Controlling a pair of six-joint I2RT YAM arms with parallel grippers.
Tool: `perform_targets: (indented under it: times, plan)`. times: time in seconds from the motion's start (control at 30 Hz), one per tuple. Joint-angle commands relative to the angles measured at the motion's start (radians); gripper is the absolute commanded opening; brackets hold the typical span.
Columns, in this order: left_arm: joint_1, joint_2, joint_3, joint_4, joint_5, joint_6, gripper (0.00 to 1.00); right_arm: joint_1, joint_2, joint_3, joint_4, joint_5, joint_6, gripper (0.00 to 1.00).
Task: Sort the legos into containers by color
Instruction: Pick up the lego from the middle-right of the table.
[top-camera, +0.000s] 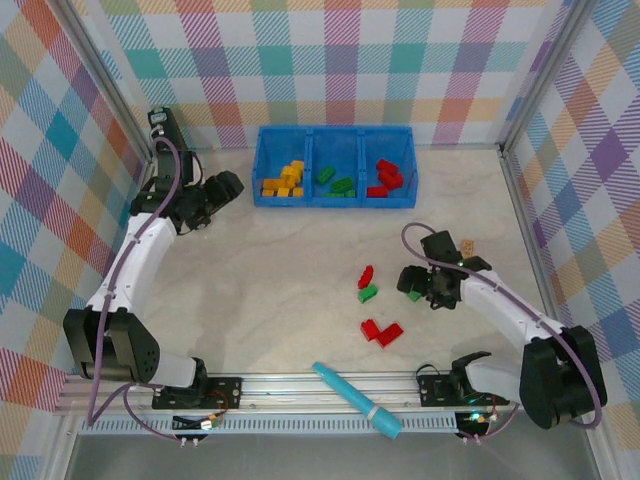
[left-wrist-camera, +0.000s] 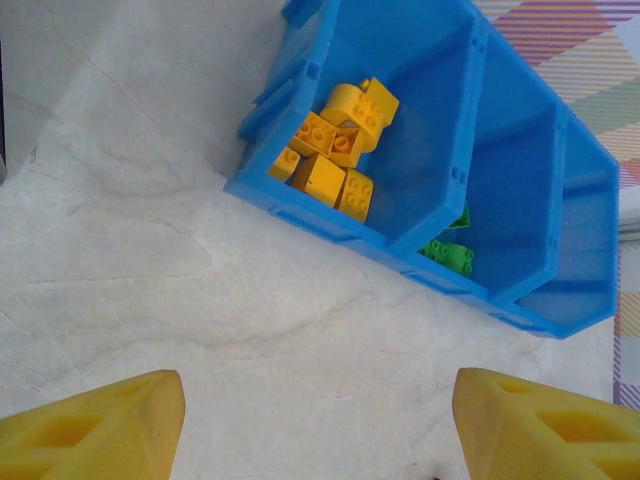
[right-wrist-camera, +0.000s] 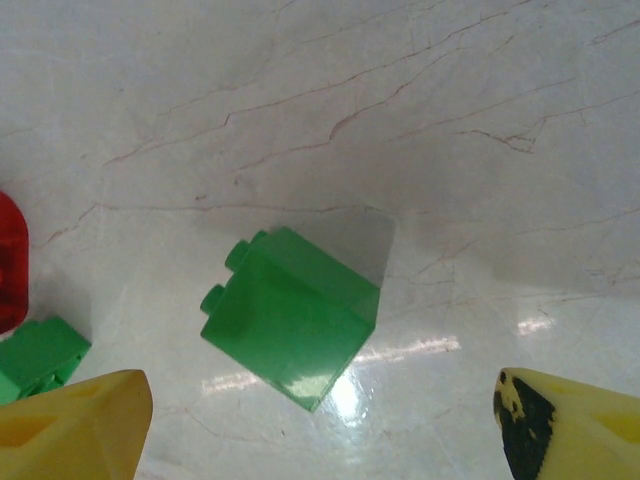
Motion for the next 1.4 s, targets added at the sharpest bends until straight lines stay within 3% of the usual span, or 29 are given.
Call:
perform_targets:
  times: [0.0, 0.27, 0.63, 0.97, 1.2, 1.37]
  plan:
    - [0.009, -0.025, 0.020, -0.038, -0.015, 0.018, 0.72, 0.007, 0.032, -0.007, 0.053, 0.007, 0.072, 0.88]
    - [0.009, -0.017, 0.020, -0.037, -0.009, 0.027, 0.72, 0.007, 0.112, -0.007, 0.094, 0.013, 0.120, 0.86]
    - [0.009, -0.013, 0.011, -0.041, -0.020, 0.043, 0.72, 0.006, 0.186, -0.001, 0.108, 0.029, 0.136, 0.75]
    - [0.009, -0.020, 0.006, -0.049, -0.030, 0.053, 0.72, 0.007, 0.210, 0.004, 0.126, 0.026, 0.121, 0.48]
    - [0.009, -0.027, -0.001, -0.062, -0.042, 0.078, 0.72, 0.007, 0.170, 0.079, 0.079, 0.057, 0.022, 0.36]
    - [0.008, -0.053, -0.007, -0.101, -0.083, 0.119, 0.73, 0.007, 0.150, 0.270, 0.056, 0.079, -0.141, 0.34]
